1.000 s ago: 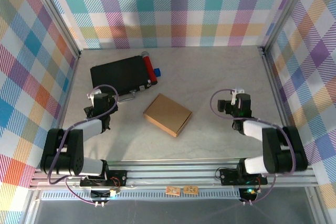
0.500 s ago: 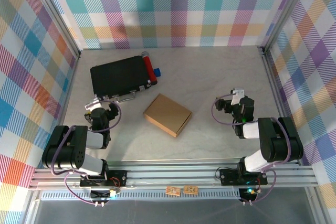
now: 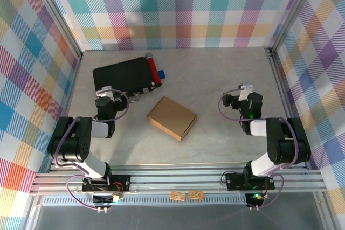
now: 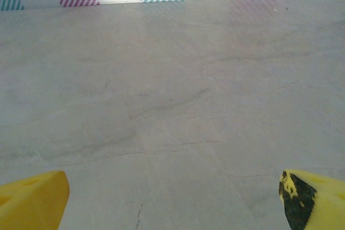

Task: Fold the paper box

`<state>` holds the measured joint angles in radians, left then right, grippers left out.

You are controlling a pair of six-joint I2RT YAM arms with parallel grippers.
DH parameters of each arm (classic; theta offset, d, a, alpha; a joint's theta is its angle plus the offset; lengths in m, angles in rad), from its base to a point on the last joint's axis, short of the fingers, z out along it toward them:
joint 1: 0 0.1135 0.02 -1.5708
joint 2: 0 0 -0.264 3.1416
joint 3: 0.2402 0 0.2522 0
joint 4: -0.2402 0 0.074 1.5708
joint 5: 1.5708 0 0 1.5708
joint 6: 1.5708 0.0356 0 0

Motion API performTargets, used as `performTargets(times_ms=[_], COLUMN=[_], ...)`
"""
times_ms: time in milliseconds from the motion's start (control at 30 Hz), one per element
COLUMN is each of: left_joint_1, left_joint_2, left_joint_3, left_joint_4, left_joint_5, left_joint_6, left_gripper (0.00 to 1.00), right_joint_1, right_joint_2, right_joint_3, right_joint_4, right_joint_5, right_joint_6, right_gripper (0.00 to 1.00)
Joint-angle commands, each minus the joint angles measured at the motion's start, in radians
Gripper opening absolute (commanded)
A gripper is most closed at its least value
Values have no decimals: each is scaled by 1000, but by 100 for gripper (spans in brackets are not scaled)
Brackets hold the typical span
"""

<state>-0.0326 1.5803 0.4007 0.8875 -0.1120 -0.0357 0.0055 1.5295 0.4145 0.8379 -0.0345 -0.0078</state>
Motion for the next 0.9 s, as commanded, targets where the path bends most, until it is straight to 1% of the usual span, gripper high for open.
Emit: performTargets(times_ms=[0, 867], left_joint_1=[-6, -9], left_joint_2=[-3, -2], left_joint_3=[7, 3], left_joint_4=[-30, -12], left_joint_5=[47, 42], left_joint_6=[38, 42], left_gripper=[100, 100], right_joint_1=[-4, -4], right_joint_2=[6, 5], right_joint_3=[6, 4], right_joint_4=[-30, -24], right_joint_5=[1, 2], right_joint_6=[17, 15], right_gripper=[99, 99])
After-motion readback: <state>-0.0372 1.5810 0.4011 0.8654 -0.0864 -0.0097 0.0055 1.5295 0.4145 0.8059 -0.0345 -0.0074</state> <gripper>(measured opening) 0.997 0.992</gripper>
